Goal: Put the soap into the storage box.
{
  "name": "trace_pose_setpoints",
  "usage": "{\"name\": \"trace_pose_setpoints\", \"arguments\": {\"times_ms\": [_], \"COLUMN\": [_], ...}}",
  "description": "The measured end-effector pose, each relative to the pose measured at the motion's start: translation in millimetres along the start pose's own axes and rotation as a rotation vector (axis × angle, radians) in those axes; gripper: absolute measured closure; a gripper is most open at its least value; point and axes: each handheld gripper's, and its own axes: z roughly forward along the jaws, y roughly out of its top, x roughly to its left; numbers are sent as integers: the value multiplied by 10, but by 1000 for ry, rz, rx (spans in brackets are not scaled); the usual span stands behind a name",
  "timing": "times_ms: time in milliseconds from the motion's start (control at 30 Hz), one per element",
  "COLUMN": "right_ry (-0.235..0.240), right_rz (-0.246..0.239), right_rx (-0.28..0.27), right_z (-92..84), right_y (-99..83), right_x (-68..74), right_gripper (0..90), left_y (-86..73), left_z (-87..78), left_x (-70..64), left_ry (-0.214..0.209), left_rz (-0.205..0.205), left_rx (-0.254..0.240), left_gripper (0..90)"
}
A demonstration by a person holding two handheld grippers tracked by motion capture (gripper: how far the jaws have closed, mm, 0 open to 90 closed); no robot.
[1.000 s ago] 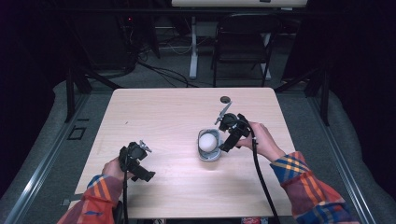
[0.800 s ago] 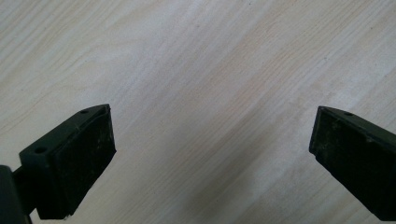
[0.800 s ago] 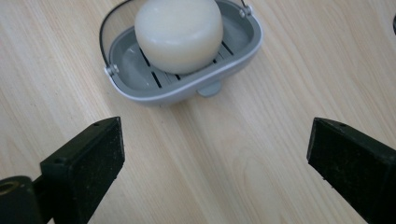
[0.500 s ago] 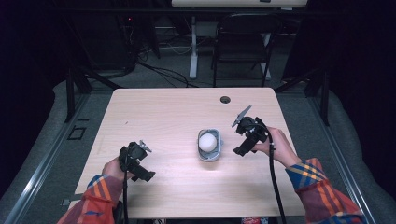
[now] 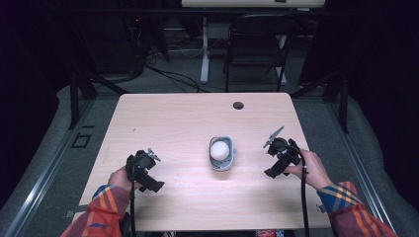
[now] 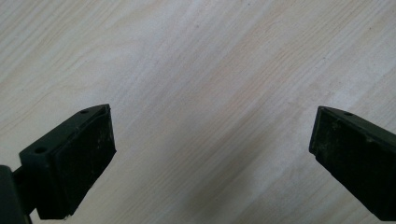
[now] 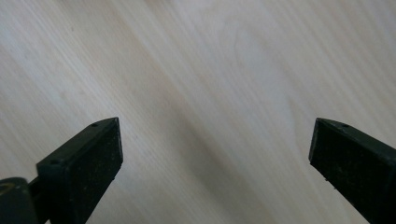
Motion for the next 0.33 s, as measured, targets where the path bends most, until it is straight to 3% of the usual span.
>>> {"name": "trace_pose_setpoints", "arguments": {"times_ms": [33, 133, 333], "right_ry": [14, -28, -51], "right_rz": [0, -19, -40], "right_rx": [8, 38, 53], "right_z": [34, 109, 146], "right_y": [-58, -157, -169], "right_x": [15, 79, 106], "right_gripper": [37, 44, 47], "left_y": [1, 6, 16], "left_z": [1, 4, 3], "left_x": [0, 0, 0], "left_ry": [0, -3, -2], "left_rz": [0, 7, 12], "left_rx": [0, 5, 7], "left_gripper": [2, 2, 2]}}
